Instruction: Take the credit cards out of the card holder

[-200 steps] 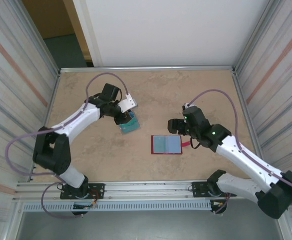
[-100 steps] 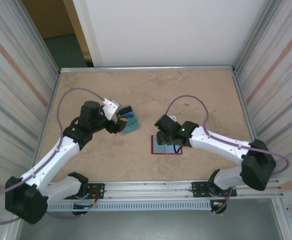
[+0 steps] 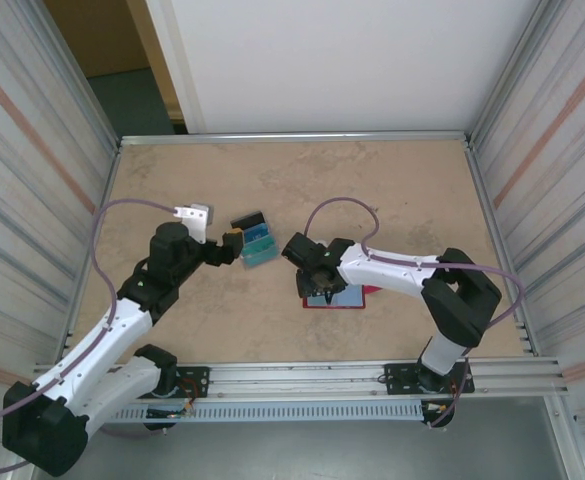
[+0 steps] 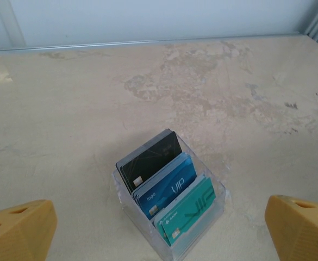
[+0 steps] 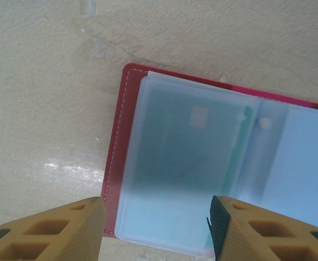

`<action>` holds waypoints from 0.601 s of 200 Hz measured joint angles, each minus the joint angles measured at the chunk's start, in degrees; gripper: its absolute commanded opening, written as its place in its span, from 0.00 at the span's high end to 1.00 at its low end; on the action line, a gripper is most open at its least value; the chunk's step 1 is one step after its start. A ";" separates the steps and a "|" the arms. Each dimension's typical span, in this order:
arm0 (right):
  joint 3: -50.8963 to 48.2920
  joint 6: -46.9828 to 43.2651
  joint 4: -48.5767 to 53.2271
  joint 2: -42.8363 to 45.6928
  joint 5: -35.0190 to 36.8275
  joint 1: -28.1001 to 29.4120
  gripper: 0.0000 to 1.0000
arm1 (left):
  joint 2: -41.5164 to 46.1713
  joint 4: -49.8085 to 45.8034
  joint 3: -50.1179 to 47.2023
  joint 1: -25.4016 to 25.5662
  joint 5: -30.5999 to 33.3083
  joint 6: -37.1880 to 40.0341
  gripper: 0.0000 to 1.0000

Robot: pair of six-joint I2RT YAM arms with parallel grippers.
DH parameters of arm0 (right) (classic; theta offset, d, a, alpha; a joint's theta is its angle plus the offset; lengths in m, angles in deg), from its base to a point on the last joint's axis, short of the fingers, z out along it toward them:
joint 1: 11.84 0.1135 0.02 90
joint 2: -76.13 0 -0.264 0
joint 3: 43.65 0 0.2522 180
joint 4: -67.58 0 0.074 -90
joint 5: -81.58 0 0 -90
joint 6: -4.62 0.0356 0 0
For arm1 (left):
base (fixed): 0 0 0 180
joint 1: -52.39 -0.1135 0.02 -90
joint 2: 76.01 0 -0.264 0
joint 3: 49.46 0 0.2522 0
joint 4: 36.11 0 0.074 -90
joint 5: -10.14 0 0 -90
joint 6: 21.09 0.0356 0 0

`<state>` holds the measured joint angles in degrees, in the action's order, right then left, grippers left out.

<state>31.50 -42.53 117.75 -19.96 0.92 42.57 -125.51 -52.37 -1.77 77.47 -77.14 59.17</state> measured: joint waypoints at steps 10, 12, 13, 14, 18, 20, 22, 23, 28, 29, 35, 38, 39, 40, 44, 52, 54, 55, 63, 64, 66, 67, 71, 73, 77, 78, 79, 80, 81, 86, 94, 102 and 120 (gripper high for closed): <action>0.00 0.00 -0.07 -0.61 -0.24 0.00 0.47 | -0.11 0.48 -0.02 0.00 0.17 -0.68 0.01; 0.00 0.00 -0.09 -0.68 -0.26 0.00 0.47 | -0.13 0.66 -0.04 0.00 0.20 -0.74 0.01; 0.00 0.00 -0.11 -0.76 -0.26 0.00 0.46 | -0.17 0.74 -0.07 0.00 0.20 -0.85 0.01; 0.00 0.00 -0.13 -0.81 -0.26 0.00 0.46 | -0.20 0.81 -0.09 0.00 0.22 -0.90 0.01; 0.00 0.00 -0.15 -0.98 -0.31 0.00 0.46 | -0.24 1.14 -0.13 0.00 0.33 -1.09 0.01; 0.00 0.00 -0.20 -1.07 -0.37 0.00 0.46 | -0.31 1.25 -0.17 0.00 0.35 -1.20 0.01; 0.00 0.00 -0.22 -1.11 -0.39 0.00 0.46 | -0.35 1.38 -0.22 0.00 0.37 -1.27 0.01; 0.00 0.00 -0.22 -1.16 -0.39 0.00 0.46 | -0.37 1.46 -0.24 0.00 0.37 -1.33 0.01; 0.00 0.02 -0.22 -1.33 -0.39 -0.02 0.46 | -0.48 1.81 -0.35 0.00 0.39 -1.64 0.01; 0.00 0.02 -0.24 -1.33 -0.39 -0.02 0.46 | -0.48 1.84 -0.37 0.00 0.39 -1.70 0.01; 0.00 0.02 -0.28 -1.49 -0.42 -0.07 0.46 | -0.63 2.16 -0.57 0.00 0.39 -1.97 0.01; 0.00 0.02 -0.31 -1.55 -0.42 -0.07 0.46 | -0.70 2.34 -0.68 0.00 0.39 -2.14 0.01; 0.00 0.02 -0.33 -1.57 -0.42 -0.07 0.46 | -0.72 2.36 -0.70 0.00 0.39 -2.16 0.01; 0.00 0.02 -0.37 -1.62 -0.44 -0.07 0.46 | -0.76 2.43 -0.74 0.00 0.39 -2.19 0.01; 0.00 0.02 -0.42 -1.70 -0.46 -0.13 0.46 | -0.85 2.40 -0.79 0.00 0.39 -2.34 0.01; 0.00 0.04 -0.55 -1.92 -0.61 -0.22 0.45 | -1.05 2.45 -0.94 0.00 0.42 -2.58 0.01; 0.00 0.04 -0.59 -1.97 -0.63 -0.24 0.45 | -1.09 2.49 -0.98 0.00 0.42 -2.62 0.01; 0.00 0.04 -0.59 -2.01 -0.68 -0.26 0.45 | -1.09 2.47 -1.01 0.00 0.42 -2.64 0.01; -0.04 0.04 -0.87 -2.21 -0.87 -0.42 0.45 | -1.20 2.51 -1.11 0.00 0.42 -2.86 0.01; -0.04 0.04 -0.90 -2.23 -0.90 -0.44 0.45 | -1.20 2.51 -1.11 0.00 0.42 -2.89 0.01; -0.04 0.04 -0.96 -2.27 -1.05 -0.44 0.45 | -1.20 2.56 -1.14 0.00 0.42 -2.99 0.01; -0.04 0.04 -1.03 -2.32 -1.09 -0.44 0.45 | -1.22 2.58 -1.14 0.00 0.39 -3.04 0.01; -0.07 0.07 -1.11 -2.38 -1.27 -0.52 0.45 | -1.25 2.67 -1.18 0.00 0.39 -3.08 0.01; -0.07 0.07 -1.20 -2.43 -1.38 -0.57 0.45 | -1.25 2.73 -1.20 0.00 0.39 -3.19 0.01; -0.11 0.09 -1.38 -2.47 -1.51 -0.68 0.45 | -1.25 2.82 -1.25 0.00 0.37 -3.23 0.01; -0.11 0.07 -1.42 -2.49 -1.53 -0.74 0.44 | -1.25 2.84 -1.29 0.00 0.39 -3.26 0.01; -0.11 0.07 -1.44 -2.51 -1.55 -0.76 0.44 | -1.25 2.86 -1.29 0.00 0.39 -3.28 0.01; -0.11 0.07 -1.49 -2.54 -1.55 -0.79 0.45 | -1.25 2.86 -1.29 0.00 0.37 -3.30 0.01; -0.11 0.09 -1.51 -2.58 -1.60 -0.81 0.44 | -1.25 2.86 -1.31 0.00 0.37 -3.34 0.01; -0.15 0.09 -1.68 -2.67 -1.70 -0.81 0.45 | -1.25 2.89 -1.36 0.00 0.37 -3.45 0.01; -0.22 0.13 -1.97 -2.80 -1.75 -0.94 0.45 | -1.25 2.89 -1.49 0.00 0.37 -3.63 0.01; -0.42 0.20 -2.25 -2.89 -1.90 -1.14 0.45 | -1.25 2.95 -1.62 0.00 0.35 -3.67 0.01; -1.53 0.22 -3.08 -2.91 -2.21 -1.49 0.45 | -1.29 3.06 -1.81 0.00 0.33 -3.85 0.01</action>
<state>29.97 -42.31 114.67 -22.87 -1.29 41.09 -126.80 -49.31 -3.58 77.47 -76.81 55.33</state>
